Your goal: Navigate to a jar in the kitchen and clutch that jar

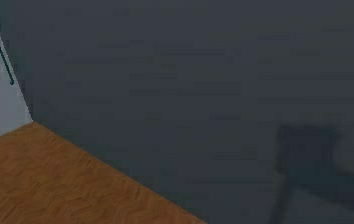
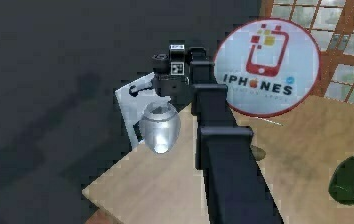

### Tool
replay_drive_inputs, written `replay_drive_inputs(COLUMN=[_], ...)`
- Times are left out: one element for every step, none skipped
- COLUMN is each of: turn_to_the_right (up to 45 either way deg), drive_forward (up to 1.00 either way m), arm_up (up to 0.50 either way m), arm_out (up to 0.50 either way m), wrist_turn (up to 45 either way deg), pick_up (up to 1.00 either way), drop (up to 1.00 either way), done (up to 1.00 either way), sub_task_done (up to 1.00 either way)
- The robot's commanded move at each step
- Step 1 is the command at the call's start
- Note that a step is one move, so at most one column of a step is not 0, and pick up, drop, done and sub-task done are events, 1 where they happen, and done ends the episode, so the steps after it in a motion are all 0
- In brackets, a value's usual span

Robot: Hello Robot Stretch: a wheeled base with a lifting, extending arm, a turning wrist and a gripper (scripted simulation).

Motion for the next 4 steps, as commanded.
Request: replay_drive_inputs(turn_to_the_right=[0.0, 0.0, 0.0, 0.0], drive_forward=[0.0, 0.0, 0.0, 0.0], arm_up=[-0.26, 0.0, 0.1, 0.0], arm_out=[0.0, 0.0, 0.0, 0.0], wrist_turn=[0.0, 0.0, 0.0, 0.0], pick_up=[0.0, 1.0, 0.0, 0.0], drop=[0.0, 0.0, 0.0, 0.0], done=[0.0, 0.0, 0.0, 1.0], sub_task_done=[0.0, 0.0, 0.0, 0.0])
